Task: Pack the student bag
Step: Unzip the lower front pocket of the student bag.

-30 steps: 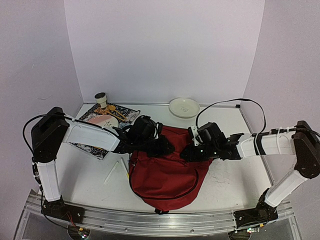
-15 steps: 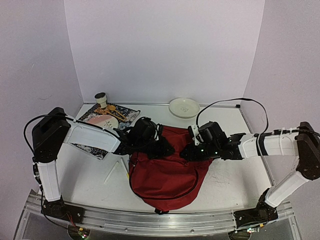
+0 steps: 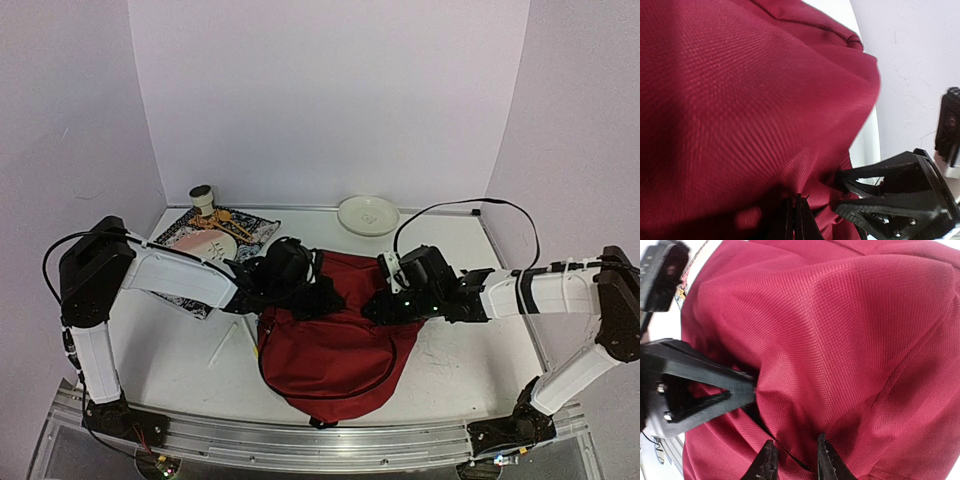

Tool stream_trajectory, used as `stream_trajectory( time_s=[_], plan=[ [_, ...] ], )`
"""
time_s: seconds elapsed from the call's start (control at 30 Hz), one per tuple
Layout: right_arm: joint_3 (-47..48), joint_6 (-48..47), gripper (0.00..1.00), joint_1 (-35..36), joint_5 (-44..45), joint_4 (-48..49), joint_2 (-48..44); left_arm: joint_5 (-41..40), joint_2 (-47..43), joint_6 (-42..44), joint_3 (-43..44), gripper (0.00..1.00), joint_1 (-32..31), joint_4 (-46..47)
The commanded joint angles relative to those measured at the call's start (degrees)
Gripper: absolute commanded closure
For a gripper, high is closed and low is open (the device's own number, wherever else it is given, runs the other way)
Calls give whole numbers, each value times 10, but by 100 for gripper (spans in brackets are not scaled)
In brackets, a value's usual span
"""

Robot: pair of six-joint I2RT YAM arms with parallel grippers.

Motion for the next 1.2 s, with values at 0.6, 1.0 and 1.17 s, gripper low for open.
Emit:
stream_trajectory(
  time_s=[0.6,1.0,1.17],
  plan=[
    [-18,-10,100,-6,11,-35,1,-91,-131,28,-85,100,9,-5],
    [-53,-14,100,-73,42,-92,-101,-187,-203,57,-127,100,48,-80],
    [-56,-12,100,-106,72,-124,-142,-208,-228,58,-167,100,71,-104]
  ],
)
